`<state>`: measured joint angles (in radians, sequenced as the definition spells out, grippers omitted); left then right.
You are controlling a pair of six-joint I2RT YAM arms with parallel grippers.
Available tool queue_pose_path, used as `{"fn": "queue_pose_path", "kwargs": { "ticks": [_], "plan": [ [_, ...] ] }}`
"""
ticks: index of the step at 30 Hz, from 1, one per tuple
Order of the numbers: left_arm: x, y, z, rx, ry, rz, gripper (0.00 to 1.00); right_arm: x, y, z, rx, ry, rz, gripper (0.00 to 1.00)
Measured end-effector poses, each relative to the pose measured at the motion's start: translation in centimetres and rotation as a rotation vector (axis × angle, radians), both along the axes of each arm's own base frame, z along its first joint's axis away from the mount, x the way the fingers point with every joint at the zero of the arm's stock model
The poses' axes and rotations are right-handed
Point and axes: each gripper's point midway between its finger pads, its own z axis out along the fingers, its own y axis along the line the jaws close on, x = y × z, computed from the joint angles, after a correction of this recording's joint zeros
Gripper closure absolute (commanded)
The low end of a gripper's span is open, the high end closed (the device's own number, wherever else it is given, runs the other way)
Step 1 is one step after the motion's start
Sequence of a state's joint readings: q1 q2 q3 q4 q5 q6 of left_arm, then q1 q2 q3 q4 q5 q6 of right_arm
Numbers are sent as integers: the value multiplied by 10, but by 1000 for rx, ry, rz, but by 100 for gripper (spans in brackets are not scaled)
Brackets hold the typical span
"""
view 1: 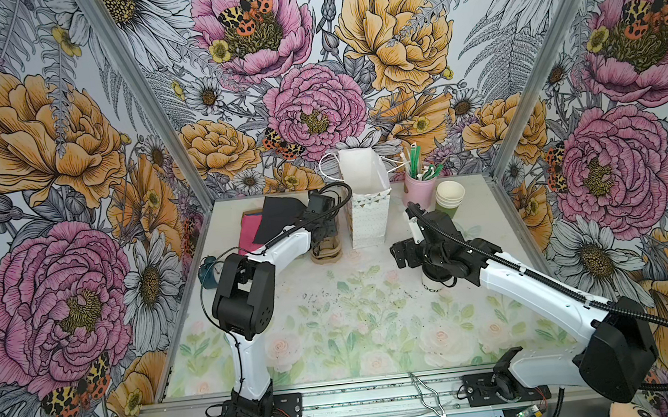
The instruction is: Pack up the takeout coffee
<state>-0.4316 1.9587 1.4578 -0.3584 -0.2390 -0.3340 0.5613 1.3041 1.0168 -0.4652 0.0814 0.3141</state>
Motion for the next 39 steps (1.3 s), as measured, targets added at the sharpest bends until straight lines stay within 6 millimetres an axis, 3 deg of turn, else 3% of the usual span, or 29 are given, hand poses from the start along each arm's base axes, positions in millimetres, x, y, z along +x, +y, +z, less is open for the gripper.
{"fn": "queue_pose_path", "kwargs": {
  "ticks": [17,24,33,39],
  "plan": [
    [-2,2,-8,-62,38,-13,66,1,2,-9,-9,24,5,4],
    [-6,13,-12,-112,49,4,66,0,7,-17,-18,43,15,4],
    [-5,17,2,-201,15,16,67,-4,37,-24,21,61,34,4],
    [-5,16,0,-214,16,8,68,5,69,-19,184,45,-25,5]
  ]
}}
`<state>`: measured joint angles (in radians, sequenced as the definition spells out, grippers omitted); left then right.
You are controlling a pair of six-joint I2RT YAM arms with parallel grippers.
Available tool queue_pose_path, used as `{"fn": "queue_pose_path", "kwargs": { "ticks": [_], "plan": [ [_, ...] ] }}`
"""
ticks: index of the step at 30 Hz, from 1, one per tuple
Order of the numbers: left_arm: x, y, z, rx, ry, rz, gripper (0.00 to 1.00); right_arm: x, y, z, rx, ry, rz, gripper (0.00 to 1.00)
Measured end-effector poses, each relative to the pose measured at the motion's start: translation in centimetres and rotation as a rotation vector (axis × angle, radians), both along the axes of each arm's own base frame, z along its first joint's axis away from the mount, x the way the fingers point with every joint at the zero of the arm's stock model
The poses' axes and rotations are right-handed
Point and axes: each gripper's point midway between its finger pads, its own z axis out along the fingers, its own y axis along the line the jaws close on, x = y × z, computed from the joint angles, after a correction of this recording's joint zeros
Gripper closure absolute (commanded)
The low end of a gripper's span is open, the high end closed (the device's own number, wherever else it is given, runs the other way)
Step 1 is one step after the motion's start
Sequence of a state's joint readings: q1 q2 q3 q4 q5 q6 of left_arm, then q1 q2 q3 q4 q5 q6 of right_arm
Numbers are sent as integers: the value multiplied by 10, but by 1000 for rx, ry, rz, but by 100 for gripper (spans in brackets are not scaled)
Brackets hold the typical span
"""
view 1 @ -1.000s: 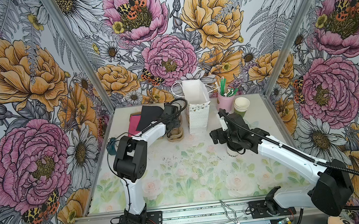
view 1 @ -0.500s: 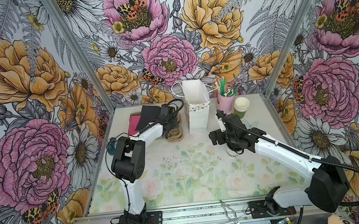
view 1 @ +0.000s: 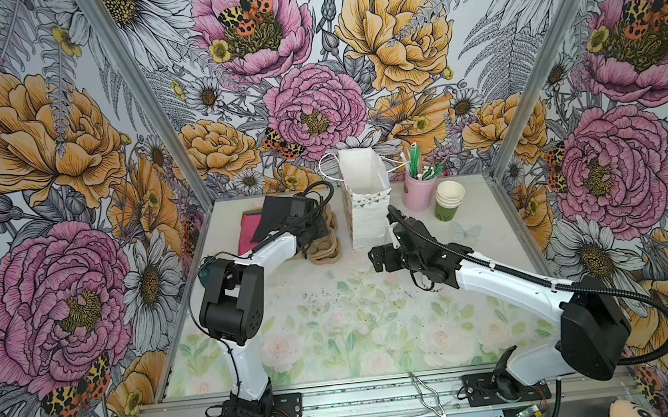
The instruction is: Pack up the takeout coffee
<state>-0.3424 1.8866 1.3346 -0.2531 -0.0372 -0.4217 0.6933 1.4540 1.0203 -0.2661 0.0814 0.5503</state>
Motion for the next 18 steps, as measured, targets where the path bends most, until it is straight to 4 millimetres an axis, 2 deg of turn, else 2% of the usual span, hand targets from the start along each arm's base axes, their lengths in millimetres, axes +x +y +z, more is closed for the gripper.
{"fn": "queue_pose_path", "kwargs": {
  "ticks": [3,10,18],
  "plan": [
    [1,-1,1,-7,-4,-2,68,5,18,-6,88,6,-36,5],
    [1,-2,1,-19,-7,-1,68,15,47,-37,201,55,-117,5],
    [-2,-1,-5,-31,8,-2,68,28,64,-70,276,105,-180,5]
  ]
}}
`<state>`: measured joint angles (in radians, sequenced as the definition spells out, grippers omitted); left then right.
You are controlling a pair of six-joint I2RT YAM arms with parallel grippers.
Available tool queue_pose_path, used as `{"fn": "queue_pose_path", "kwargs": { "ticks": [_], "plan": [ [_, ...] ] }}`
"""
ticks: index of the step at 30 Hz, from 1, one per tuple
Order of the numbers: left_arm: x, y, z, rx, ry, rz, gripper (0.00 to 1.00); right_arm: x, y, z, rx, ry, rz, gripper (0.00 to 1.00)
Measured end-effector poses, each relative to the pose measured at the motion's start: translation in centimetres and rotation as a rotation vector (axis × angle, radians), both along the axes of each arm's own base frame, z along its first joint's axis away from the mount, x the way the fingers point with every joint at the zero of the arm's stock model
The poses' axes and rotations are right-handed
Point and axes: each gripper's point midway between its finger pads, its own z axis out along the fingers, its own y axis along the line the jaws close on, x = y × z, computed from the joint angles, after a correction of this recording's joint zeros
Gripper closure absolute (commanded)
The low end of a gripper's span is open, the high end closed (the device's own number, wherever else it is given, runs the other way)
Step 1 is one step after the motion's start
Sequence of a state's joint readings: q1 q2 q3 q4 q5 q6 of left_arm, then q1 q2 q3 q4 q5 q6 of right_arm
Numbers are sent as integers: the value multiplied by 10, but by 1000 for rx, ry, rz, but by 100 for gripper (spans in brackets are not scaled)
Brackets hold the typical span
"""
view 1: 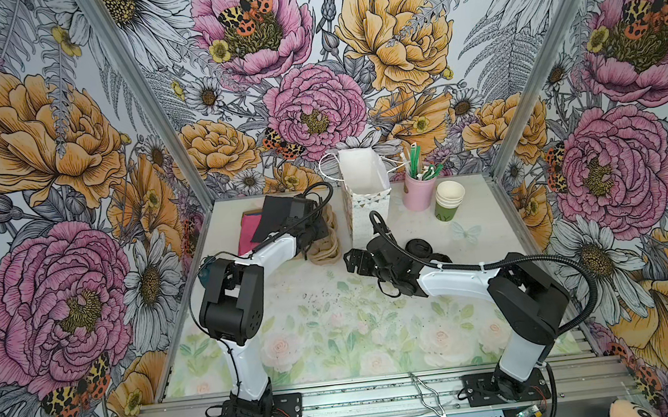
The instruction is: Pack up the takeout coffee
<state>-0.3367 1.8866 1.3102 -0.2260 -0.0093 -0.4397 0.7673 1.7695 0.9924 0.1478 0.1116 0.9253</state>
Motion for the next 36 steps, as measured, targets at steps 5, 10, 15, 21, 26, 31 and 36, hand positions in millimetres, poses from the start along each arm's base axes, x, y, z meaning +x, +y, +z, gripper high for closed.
{"fn": "queue_pose_path", "kwargs": {
  "ticks": [5,10,15,21,26,31,36],
  "plan": [
    [0,2,-2,-2,2,2,68,8,9,-7,26,7,-13,5],
    [0,2,-2,-6,-1,1,68,19,19,3,69,-21,-20,5],
    [0,2,-3,-9,-1,-1,68,26,26,1,83,-21,-25,5],
    [0,0,-3,-18,-4,-4,69,26,27,-9,74,-5,-25,5],
    [0,0,-4,-23,-3,-4,69,28,29,-7,88,-10,-29,5],
    [0,3,-5,-23,-5,1,69,32,33,-7,105,-12,-31,5],
    [1,5,-5,-27,-5,5,69,33,34,-13,106,-4,-36,5]
  ]
}}
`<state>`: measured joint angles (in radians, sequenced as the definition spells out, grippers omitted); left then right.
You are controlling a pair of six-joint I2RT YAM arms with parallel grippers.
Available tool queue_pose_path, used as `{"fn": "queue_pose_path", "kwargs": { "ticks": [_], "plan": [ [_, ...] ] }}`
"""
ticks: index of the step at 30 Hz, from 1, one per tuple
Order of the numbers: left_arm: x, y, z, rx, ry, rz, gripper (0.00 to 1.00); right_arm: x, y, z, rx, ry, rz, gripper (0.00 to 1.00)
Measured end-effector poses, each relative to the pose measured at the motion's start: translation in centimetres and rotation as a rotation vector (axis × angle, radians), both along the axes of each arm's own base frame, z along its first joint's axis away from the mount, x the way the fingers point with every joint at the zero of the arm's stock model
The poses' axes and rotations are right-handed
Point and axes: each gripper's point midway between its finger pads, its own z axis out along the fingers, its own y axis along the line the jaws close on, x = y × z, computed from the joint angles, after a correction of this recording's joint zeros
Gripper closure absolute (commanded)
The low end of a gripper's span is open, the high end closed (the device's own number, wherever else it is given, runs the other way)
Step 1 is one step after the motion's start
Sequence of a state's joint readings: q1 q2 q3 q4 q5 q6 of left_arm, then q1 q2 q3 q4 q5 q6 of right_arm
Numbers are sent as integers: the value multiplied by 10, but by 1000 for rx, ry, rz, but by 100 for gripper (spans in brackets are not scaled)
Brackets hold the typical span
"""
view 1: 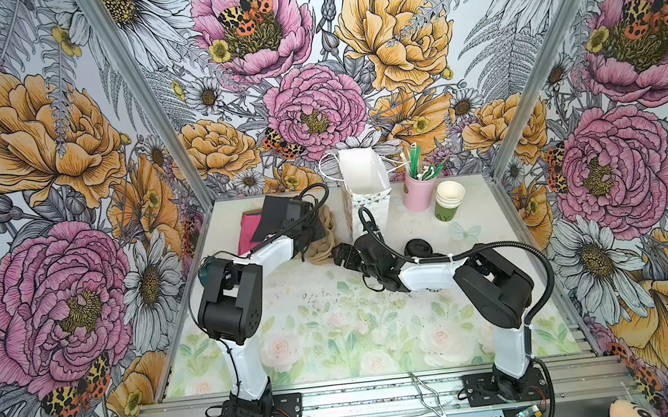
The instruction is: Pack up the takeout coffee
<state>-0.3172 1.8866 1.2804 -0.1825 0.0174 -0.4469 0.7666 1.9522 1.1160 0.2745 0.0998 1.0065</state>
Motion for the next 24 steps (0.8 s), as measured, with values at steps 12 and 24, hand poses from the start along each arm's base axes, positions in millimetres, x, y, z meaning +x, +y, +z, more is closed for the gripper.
{"fn": "queue_pose_path", "kwargs": {
  "ticks": [12,24],
  "plan": [
    [-1,-3,7,-20,-7,-17,69,1,-2,-5,-13,18,-10,6],
    [-5,-2,41,-52,-67,-25,69,1,-6,-11,-45,35,-26,6]
  ]
}}
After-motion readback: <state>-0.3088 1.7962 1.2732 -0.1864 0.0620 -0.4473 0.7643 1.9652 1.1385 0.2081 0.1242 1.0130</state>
